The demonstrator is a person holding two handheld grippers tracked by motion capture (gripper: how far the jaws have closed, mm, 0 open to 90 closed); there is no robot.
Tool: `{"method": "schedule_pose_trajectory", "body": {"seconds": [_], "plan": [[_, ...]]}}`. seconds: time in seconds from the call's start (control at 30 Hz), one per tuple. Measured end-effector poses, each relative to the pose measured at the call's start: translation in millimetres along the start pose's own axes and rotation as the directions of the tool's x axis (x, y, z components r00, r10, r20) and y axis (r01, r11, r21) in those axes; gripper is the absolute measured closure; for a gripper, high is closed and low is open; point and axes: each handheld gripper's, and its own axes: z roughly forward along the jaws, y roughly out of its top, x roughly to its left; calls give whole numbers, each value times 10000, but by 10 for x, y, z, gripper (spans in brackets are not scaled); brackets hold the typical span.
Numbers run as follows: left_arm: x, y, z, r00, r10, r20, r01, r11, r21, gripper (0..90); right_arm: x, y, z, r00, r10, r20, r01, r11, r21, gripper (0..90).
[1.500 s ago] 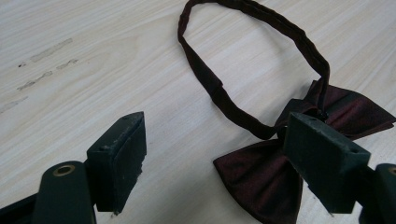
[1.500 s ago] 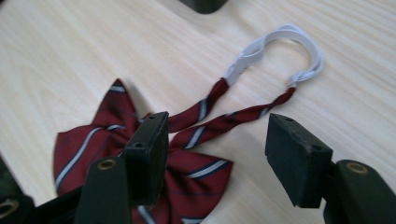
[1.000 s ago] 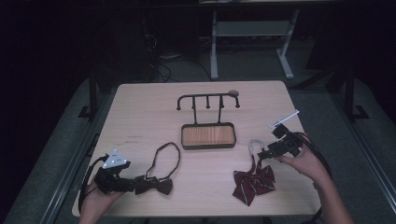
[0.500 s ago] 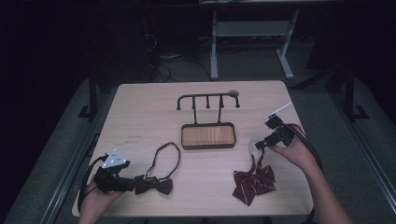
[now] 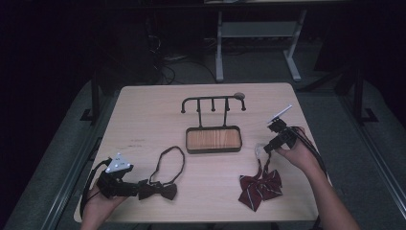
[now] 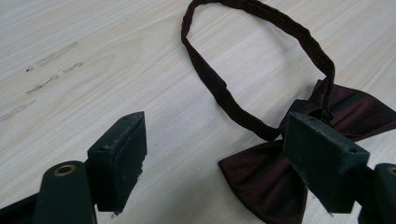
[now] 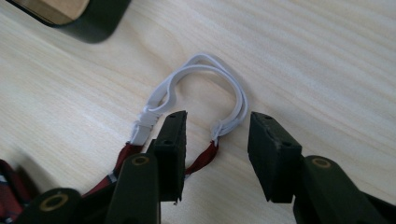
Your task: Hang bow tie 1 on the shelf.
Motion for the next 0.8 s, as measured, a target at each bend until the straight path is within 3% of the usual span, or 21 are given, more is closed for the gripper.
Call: {"method": "schedule_pose_trajectory", "body": {"seconds": [0.4,0.8], "plan": [[1,3,8,10000,34,14,-34,10000,38,220,3,28,93,10000,7,79,-10,9992,410,639],[0,8,12,10000,53,15,-53,10000,43,220,40,40,117,9989,-89,467,60,9981,607,694]]}}
